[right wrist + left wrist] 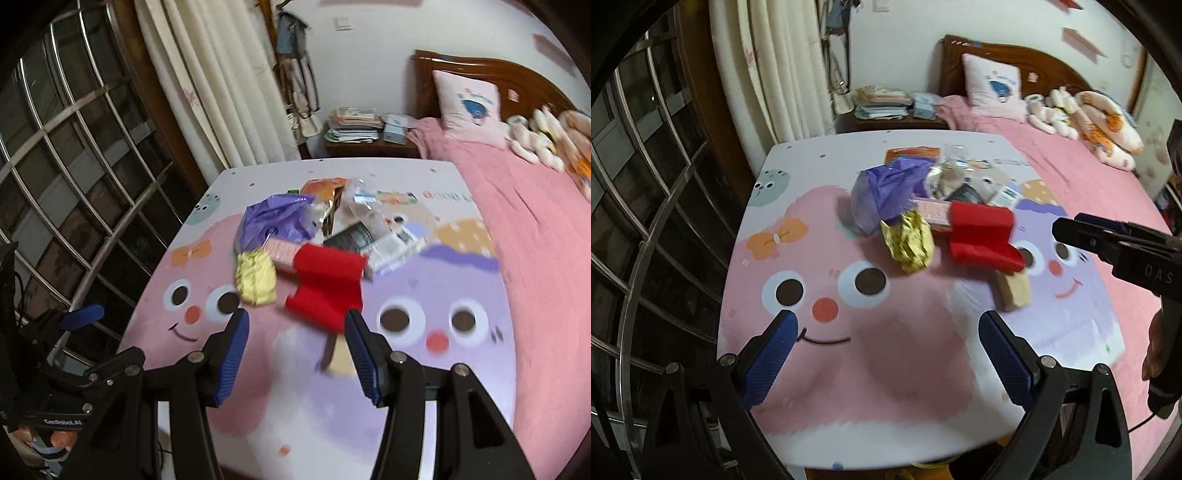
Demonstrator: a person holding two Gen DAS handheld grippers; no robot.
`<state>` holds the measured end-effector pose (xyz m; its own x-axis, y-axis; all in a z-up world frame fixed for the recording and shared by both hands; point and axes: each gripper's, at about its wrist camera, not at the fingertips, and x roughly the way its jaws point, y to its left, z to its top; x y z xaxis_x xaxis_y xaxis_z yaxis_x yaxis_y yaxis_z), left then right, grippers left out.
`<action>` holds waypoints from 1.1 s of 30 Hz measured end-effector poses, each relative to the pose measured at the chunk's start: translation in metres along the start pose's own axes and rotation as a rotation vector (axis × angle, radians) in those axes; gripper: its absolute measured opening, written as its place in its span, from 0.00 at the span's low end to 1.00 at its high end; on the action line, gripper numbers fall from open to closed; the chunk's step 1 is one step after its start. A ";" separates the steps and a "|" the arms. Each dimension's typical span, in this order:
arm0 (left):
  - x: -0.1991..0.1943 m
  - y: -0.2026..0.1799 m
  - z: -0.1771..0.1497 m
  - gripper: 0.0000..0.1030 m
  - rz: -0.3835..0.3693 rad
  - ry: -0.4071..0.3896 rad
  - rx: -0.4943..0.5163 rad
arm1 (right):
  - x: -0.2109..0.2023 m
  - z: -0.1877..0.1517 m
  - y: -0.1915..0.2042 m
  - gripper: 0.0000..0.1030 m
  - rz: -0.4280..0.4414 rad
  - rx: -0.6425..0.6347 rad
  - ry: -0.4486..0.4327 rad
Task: Collect trash
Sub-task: 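Reach the right tool to the red box and grasp it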
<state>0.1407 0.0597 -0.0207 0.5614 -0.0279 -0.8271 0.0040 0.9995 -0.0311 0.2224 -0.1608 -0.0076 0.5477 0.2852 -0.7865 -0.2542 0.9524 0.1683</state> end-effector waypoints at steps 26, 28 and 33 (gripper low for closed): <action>0.120 -0.028 0.045 0.95 0.117 0.189 -0.174 | 0.125 0.040 -0.028 0.52 0.327 -0.365 0.343; 0.118 -0.028 0.039 0.95 0.120 0.194 -0.178 | 0.119 0.033 -0.021 0.52 0.310 -0.420 0.329; 0.116 -0.027 0.025 0.95 0.118 0.209 -0.197 | 0.112 0.010 -0.007 0.53 0.289 -0.491 0.332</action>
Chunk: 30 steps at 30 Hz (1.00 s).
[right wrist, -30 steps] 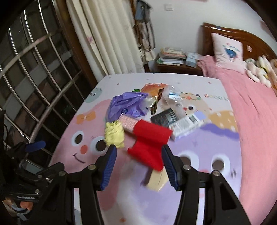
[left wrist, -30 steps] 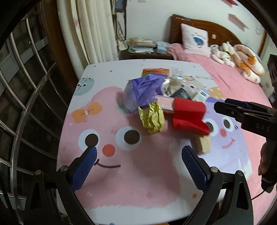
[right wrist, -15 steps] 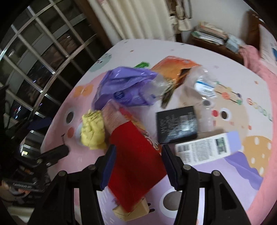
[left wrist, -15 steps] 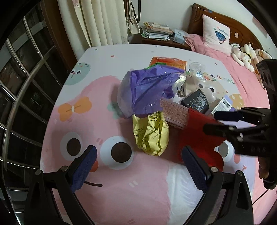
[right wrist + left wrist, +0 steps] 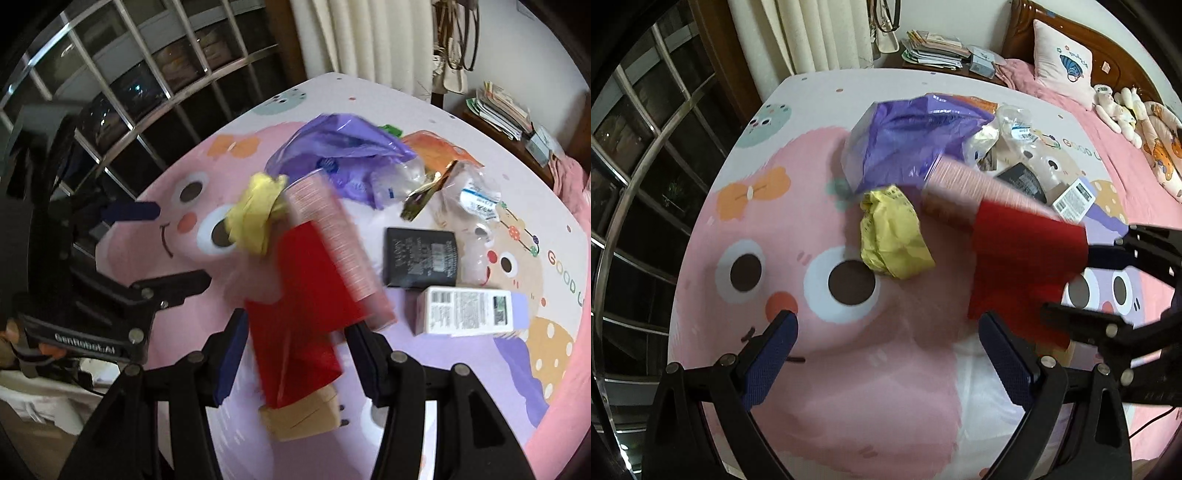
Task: Collect trash
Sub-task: 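Reach the right tool to the red box and grasp it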
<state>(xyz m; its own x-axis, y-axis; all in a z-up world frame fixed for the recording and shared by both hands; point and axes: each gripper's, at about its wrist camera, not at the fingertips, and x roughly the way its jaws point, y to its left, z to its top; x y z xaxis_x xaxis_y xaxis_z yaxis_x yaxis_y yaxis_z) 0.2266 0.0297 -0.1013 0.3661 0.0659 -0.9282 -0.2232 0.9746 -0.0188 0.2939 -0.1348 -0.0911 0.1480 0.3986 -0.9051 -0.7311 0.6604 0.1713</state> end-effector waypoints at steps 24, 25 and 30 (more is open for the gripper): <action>0.000 0.018 -0.016 0.95 -0.033 0.001 -0.079 | 0.055 -0.025 0.021 0.09 -0.102 -0.071 0.058; 0.001 0.018 -0.013 0.95 -0.034 0.000 -0.085 | 0.054 -0.025 0.020 0.07 -0.096 -0.064 0.054; 0.004 0.020 0.000 0.95 -0.043 -0.011 -0.119 | 0.042 -0.024 0.002 0.03 -0.046 0.018 0.023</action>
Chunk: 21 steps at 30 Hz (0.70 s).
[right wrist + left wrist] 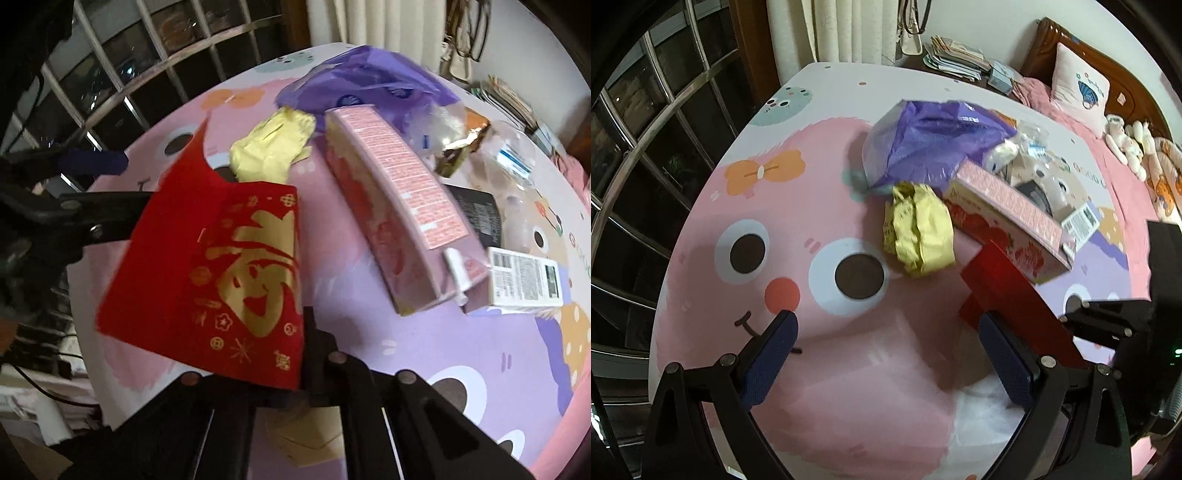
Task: Collect trash
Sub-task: 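Reach the right tool to the red box and grasp it, then grasp the yellow wrapper with the left tool while the right tool holds the red envelope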
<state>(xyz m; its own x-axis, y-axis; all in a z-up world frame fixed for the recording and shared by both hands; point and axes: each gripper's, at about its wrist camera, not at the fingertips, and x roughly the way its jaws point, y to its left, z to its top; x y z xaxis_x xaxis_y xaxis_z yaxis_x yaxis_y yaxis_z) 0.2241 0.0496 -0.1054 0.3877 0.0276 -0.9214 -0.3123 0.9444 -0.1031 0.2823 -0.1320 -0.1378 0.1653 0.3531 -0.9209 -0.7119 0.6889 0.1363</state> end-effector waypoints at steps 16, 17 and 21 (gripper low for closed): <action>0.054 -0.021 0.049 0.81 0.015 0.052 -0.025 | -0.030 0.000 -0.047 0.03 0.114 0.219 -0.100; 0.060 -0.021 0.051 0.76 0.013 0.061 -0.032 | -0.029 0.001 -0.047 0.03 0.115 0.221 -0.099; 0.076 -0.020 0.052 0.49 -0.011 0.107 -0.044 | -0.028 0.000 -0.047 0.03 0.122 0.236 -0.100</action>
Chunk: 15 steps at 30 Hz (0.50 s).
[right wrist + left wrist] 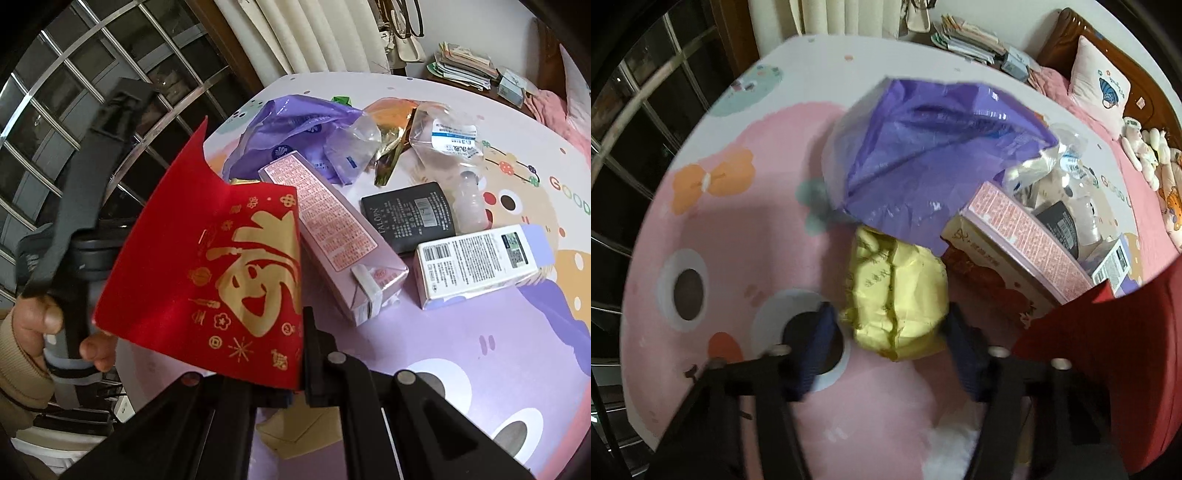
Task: Collect trash
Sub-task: 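Grasp the yellow wrapper with the left tool while the right tool holds the red envelope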
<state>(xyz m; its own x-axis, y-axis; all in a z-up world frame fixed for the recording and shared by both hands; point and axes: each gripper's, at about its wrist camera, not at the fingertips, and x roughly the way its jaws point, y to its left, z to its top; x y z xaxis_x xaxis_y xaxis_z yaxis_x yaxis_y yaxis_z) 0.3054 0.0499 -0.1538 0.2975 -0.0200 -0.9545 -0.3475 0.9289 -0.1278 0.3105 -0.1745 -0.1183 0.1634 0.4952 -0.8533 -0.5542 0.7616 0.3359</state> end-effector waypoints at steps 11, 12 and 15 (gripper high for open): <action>-0.027 -0.005 -0.034 0.44 0.001 -0.038 0.069 | -0.018 -0.007 0.003 0.03 0.012 0.100 -0.044; -0.034 -0.003 -0.040 0.44 -0.004 -0.042 0.077 | -0.020 -0.009 0.005 0.03 0.011 0.111 -0.050; -0.054 0.000 -0.058 0.44 -0.029 -0.054 0.107 | -0.029 -0.017 0.017 0.03 -0.006 0.135 -0.068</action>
<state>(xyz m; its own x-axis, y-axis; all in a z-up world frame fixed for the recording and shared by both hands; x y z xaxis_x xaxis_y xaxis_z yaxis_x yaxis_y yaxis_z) 0.2377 0.0294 -0.1184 0.3545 -0.0305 -0.9346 -0.2421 0.9624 -0.1232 0.2820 -0.1830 -0.0946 0.2241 0.5144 -0.8278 -0.4391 0.8116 0.3854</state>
